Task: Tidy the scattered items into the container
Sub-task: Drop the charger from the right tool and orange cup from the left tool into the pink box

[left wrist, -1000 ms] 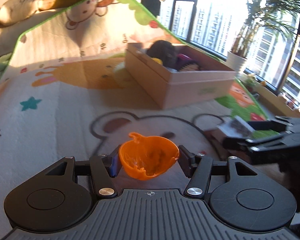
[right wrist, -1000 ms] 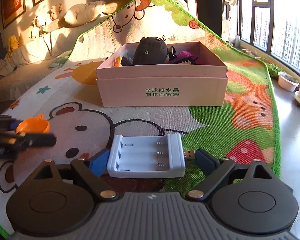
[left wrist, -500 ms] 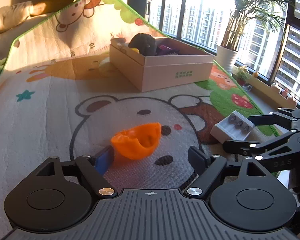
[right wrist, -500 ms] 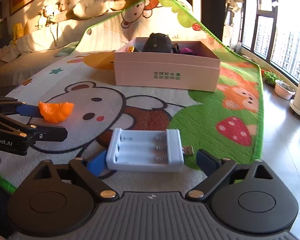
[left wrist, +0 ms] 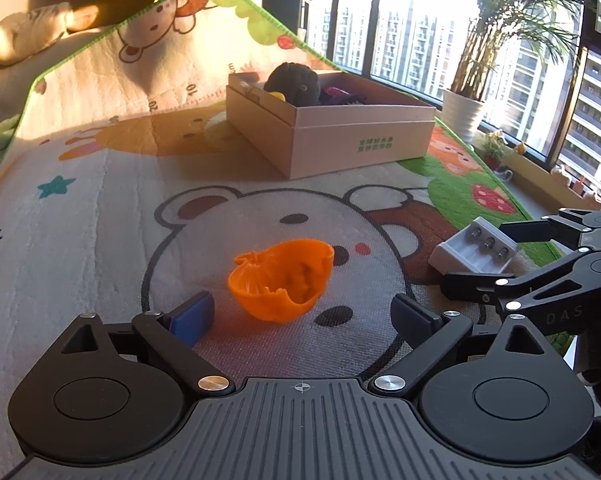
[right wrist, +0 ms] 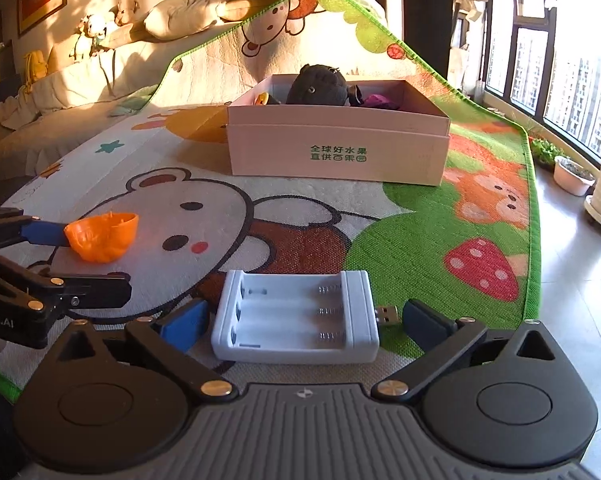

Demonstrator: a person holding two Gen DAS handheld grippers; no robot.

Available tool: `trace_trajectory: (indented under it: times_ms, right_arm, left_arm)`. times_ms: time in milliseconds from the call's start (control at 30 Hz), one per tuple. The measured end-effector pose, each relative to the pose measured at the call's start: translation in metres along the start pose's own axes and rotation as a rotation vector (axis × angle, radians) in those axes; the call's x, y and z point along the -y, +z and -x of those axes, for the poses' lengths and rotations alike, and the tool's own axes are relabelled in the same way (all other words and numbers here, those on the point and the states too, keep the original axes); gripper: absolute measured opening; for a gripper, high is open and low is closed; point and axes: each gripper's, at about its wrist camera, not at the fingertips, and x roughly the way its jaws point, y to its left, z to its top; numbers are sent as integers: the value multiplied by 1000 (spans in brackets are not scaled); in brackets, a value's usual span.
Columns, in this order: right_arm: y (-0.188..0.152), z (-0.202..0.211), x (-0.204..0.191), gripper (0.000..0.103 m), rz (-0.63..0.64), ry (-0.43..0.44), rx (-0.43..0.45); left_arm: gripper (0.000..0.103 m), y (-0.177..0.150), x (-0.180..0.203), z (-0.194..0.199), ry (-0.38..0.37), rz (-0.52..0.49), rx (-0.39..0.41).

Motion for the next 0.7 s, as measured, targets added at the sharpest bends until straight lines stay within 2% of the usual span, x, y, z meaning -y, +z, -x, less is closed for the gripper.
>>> trace_trajectory:
  times_ms: [67,233,300,367,600,700]
  right_arm:
    - [1,2,0,91,3,0,7]
    - [-2,7,0,91,6,-3,4]
    - [-4,11,0,91,14,-11,14]
    - [-4,15,0,91,20,-9,23]
    - [-2,25,4,91,21,-14,58]
    - [-1,28,5,91,24,-13,69]
  left_arm:
    - [98,1,0,0,6,1,0]
    - [98,8,-1,2,22,9,27]
    - [95,12,-2,1,28,12,36]
    - [85,14,-3,-1,33,7,36]
    - [85,13,1,-6,33,-30,29]
    - [79,13,3,-8,34,-41,25]
